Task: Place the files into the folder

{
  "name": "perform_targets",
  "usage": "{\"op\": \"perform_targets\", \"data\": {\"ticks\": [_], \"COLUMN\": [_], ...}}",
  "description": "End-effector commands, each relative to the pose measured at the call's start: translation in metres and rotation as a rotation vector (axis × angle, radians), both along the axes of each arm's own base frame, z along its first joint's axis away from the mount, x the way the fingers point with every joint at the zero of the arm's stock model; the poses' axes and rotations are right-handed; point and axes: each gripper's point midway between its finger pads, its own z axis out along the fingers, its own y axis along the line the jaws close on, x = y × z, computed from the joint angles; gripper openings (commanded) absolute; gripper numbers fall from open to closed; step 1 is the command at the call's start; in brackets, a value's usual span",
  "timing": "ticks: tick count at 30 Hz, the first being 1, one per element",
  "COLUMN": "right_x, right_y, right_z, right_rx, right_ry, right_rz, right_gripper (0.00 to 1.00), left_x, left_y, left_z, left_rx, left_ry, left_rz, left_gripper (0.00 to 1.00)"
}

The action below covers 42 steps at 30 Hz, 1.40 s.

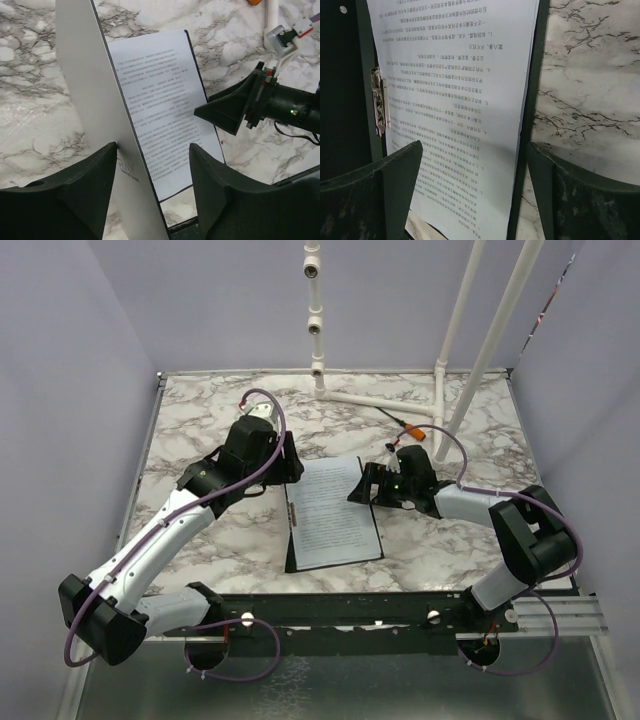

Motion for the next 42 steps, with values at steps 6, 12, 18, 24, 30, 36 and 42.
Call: {"op": "perform_targets", "data": {"ticks": [6,12,18,24,30,36,42], "right_x": [-0.05,-0.05,-0.047,-0.048,-0.05,-0.048,-0.041], "right_y": [-0.019,-0.023,-0.026,-0.029,-0.031,-0.04,-0.061], "right_z": [-0.048,-0.048,-0.044,-0.043,-0.043,-0.041,-0.028], "right_rx": [-0.083,-0.1,-0.113,-0.115,-0.116,-0.148,-0.235], "right_ry": [0.212,0.206,0.184,0.177,0.175,0.151,0.089], "right_rz": [0.025,0.015,-0.003,-0.02,-0.028,-0.069,-0.141], "right_gripper": [0.9,0.91,0.91,0.92,0.92,0.92,0.94], "left_x": [0.005,0.01,0.016,0.021,0.021,0.02,0.022], "left_y": [-0.05,-0.073,-0.084,-0.089,-0.101,-0.086,-0.048], "left_z": [0.003,-0.013,-0.026,-0.02,0.001,0.024,0.01], "left_rx": [-0.178,-0.252,-0.272,-0.299,-0.371,-0.362,-0.241], "left_ry": [0.004,0.052,0.082,0.069,0.039,-0.055,-0.066], "left_rz": [-0.16,-0.205,-0.216,-0.214,-0.26,-0.223,-0.059], "left_gripper": [0.73,0.75,0.76,0.79,0.85,0.88,0.93]}}
